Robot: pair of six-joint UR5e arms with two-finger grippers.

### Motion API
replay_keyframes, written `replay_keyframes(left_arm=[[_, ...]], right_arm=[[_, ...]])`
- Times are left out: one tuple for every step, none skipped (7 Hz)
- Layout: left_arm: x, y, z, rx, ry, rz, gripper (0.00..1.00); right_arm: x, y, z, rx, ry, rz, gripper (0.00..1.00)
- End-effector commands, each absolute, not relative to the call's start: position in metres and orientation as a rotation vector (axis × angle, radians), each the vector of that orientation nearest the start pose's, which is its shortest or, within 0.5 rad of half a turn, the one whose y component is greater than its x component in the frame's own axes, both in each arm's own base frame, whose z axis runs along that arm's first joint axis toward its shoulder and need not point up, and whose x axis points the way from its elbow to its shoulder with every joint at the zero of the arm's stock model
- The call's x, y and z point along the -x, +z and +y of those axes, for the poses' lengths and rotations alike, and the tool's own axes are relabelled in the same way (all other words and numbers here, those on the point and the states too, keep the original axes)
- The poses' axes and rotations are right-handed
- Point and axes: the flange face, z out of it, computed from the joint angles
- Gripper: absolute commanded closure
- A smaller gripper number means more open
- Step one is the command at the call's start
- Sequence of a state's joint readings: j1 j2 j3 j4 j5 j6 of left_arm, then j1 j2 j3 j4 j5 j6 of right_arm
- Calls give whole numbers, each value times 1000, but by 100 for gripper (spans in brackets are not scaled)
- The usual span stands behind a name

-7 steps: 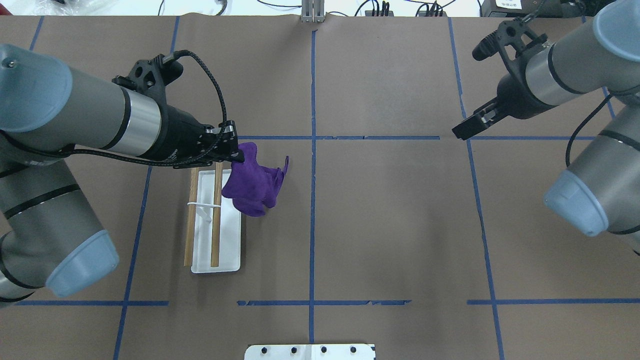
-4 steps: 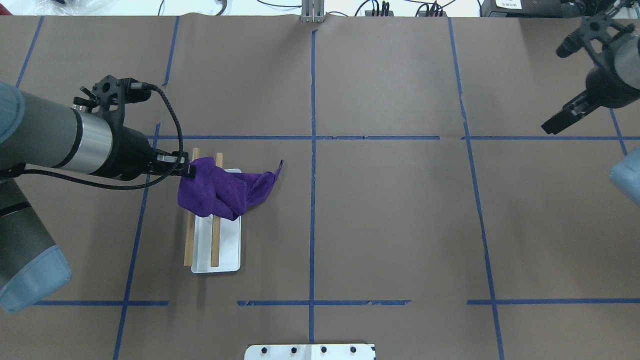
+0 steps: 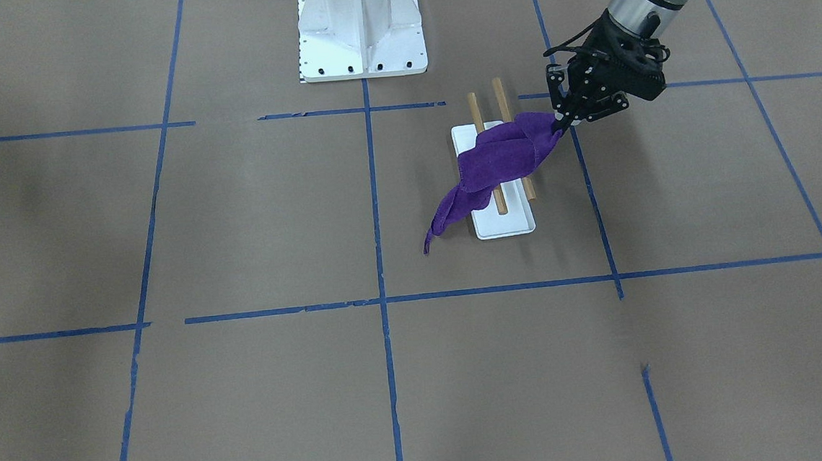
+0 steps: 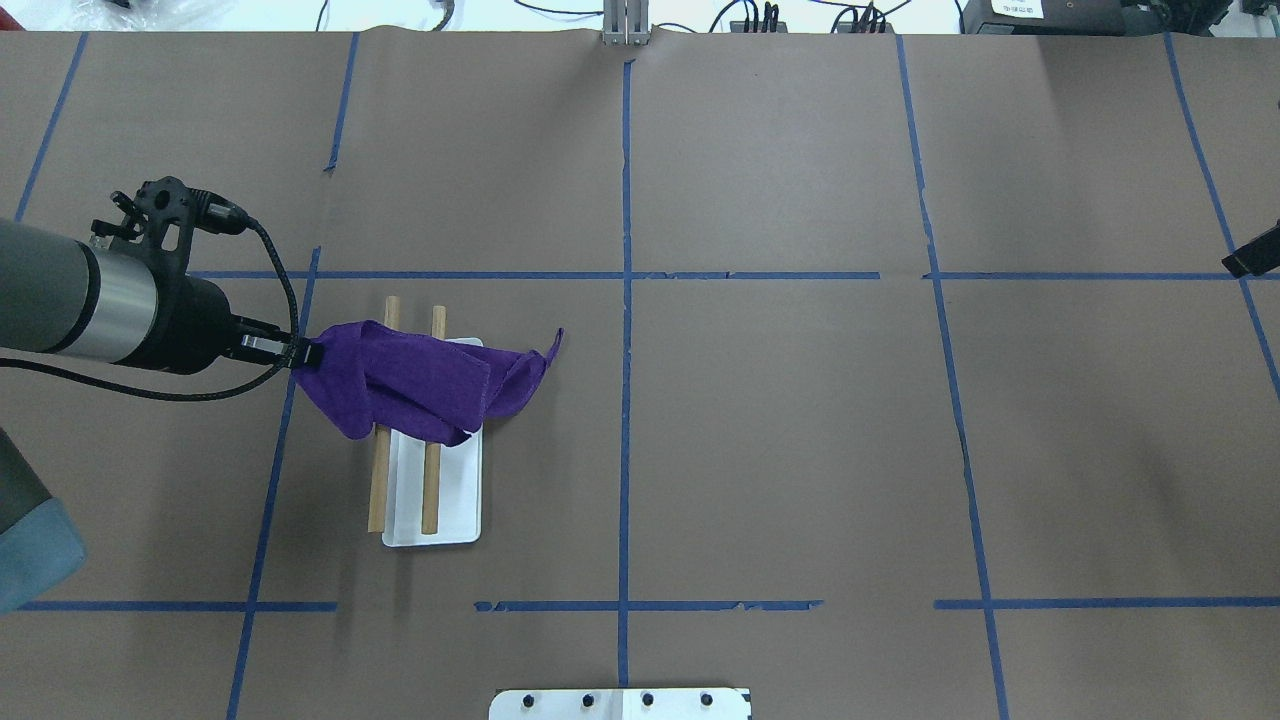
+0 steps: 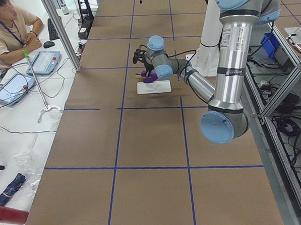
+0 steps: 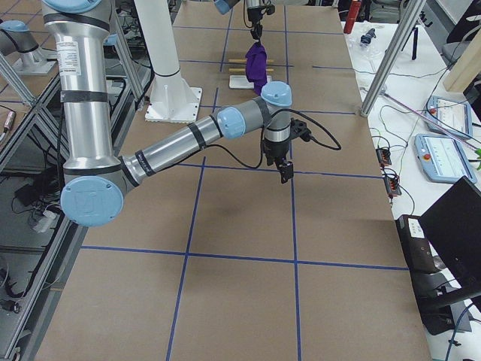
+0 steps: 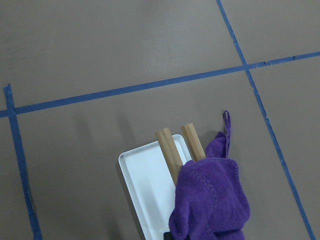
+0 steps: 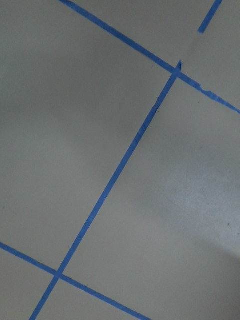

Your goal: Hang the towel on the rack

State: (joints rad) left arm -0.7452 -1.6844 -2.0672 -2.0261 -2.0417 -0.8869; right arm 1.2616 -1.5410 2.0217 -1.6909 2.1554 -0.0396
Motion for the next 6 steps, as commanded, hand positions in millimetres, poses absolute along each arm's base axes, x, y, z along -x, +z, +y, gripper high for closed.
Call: replay_keyframes(left_arm=[[-296,334,-408,-426,299,1011,1],[-290,337,-413,-437,306,997,0],[-287,344,-419,-438,309,979,0],[-260,374,-427,-454,332,914,0],[-215,414,-443,-429,367,881,0],[-167,456,-462,-346,315,911,0]], right_arm=[[53,471,-474,-232,-396,-622,0],[43,501,-457,-175,-369,-605,0],[32,543,-436,-98,-333,-594,0],[3,569,-437,-62,-253,-602,0],[-13,576,-432,-46,-204,-625,0],[-28,596,-421,-13,-159,-630,0]])
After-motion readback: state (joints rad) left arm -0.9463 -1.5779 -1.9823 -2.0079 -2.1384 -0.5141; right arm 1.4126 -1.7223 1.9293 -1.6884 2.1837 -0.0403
